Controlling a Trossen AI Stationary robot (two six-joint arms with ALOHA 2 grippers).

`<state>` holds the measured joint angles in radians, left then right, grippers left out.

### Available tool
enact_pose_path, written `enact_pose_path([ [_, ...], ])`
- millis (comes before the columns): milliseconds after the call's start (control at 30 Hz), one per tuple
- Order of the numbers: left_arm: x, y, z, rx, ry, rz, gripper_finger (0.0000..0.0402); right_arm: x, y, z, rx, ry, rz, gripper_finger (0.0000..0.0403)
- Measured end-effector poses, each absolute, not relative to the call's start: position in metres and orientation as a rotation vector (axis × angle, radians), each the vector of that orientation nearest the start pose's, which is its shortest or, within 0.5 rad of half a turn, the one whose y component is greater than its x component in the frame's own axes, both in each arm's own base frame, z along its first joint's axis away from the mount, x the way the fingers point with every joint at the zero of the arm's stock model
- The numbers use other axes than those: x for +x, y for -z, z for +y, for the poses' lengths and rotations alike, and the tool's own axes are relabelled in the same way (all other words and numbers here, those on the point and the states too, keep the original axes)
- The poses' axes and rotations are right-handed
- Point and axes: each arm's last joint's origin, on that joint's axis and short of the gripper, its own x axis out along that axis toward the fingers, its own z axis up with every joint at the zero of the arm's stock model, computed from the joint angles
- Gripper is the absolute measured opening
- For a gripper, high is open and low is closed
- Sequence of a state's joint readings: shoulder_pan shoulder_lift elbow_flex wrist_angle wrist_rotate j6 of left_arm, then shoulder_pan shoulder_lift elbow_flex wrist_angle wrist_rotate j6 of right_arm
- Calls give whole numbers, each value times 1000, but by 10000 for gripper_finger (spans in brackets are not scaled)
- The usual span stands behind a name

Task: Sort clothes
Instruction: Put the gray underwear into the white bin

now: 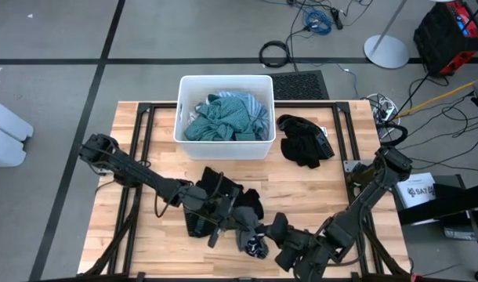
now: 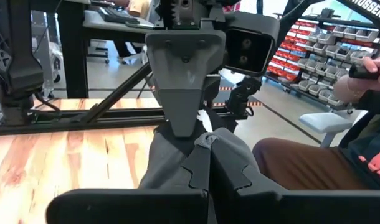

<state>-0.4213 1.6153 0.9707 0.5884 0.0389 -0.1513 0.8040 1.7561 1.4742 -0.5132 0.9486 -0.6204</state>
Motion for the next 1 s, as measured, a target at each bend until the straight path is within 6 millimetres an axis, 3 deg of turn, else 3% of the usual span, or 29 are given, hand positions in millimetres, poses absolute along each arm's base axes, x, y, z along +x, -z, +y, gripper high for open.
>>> enact_pose_path([
  [233,329,-264,-147,-140,454,76,2,283,-295,259,-1235,-39,524,17],
  [667,329,-265,-148,-141,455,67,2,298,-303,252,-1212,7,471,155],
  [1000,329,-265,-148,-141,455,67,2,302,-303,255,-1230,-100,427,155],
])
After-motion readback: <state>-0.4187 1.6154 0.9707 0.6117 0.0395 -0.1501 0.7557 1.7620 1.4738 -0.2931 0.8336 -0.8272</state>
